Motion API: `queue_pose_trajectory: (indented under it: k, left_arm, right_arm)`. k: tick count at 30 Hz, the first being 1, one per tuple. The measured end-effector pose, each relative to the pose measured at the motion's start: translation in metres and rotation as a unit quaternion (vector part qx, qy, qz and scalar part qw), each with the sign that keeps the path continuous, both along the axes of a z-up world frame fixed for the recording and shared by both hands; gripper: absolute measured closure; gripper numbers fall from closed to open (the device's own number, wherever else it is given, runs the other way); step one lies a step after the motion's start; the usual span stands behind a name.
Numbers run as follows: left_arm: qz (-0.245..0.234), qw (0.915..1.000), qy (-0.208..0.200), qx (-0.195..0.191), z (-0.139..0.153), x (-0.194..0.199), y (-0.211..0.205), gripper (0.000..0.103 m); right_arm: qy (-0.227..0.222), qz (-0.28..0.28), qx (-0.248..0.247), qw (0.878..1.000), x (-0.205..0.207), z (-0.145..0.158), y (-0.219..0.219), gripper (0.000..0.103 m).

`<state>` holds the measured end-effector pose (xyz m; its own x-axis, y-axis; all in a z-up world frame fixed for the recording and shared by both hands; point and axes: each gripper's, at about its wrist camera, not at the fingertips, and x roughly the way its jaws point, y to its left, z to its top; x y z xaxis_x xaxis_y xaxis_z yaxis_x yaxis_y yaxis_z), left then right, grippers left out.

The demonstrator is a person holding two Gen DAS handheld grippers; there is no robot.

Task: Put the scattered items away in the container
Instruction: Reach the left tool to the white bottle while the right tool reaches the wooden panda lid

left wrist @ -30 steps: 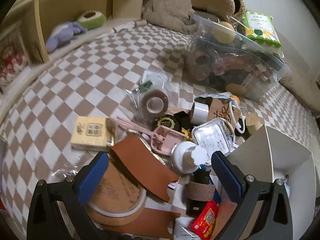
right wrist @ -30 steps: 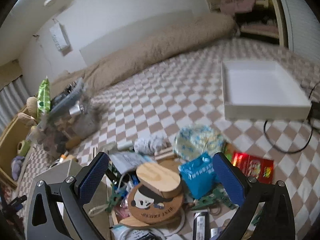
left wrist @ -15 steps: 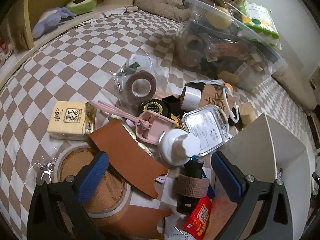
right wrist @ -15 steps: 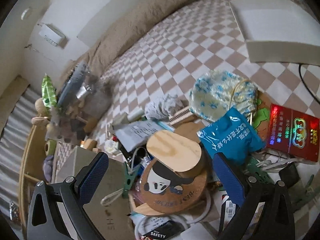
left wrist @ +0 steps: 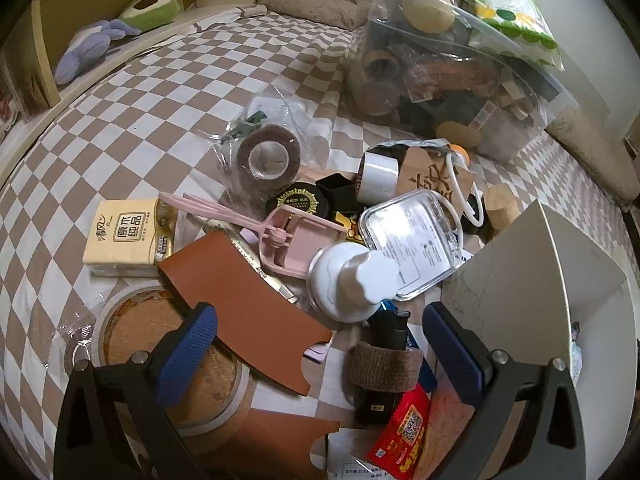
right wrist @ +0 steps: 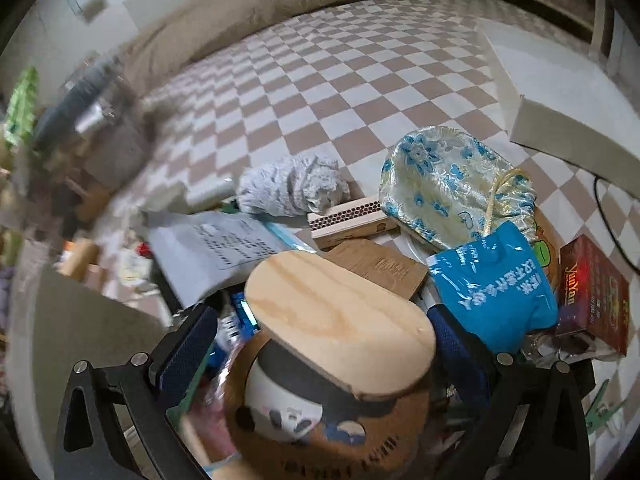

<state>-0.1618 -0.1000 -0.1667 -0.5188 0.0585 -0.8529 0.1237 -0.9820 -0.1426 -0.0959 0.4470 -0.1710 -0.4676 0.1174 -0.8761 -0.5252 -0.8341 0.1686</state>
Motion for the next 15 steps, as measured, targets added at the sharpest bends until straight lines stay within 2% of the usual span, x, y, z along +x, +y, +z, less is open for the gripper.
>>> queue_pose_trajectory:
  k: [2, 7, 15]
  left_arm:
    - [-0.001, 1.0, -0.001, -0.002, 0.0, 0.0, 0.0, 0.0]
    - [0.004, 1.0, -0.001, 0.001, -0.001, -0.001, -0.002, 0.0]
    - [0.007, 1.0, -0.003, 0.003, -0.002, -0.001, -0.006, 0.0]
  right_arm:
    - [-0.007, -0.012, 0.024, 1.0, -0.003, -0.002, -0.001, 0.0]
    - [-0.013, -0.022, 0.036, 0.999, 0.0, -0.002, 0.003, 0.0]
    - [0.0, -0.027, 0.053, 0.998, 0.022, 0.02, 0.014, 0.0]
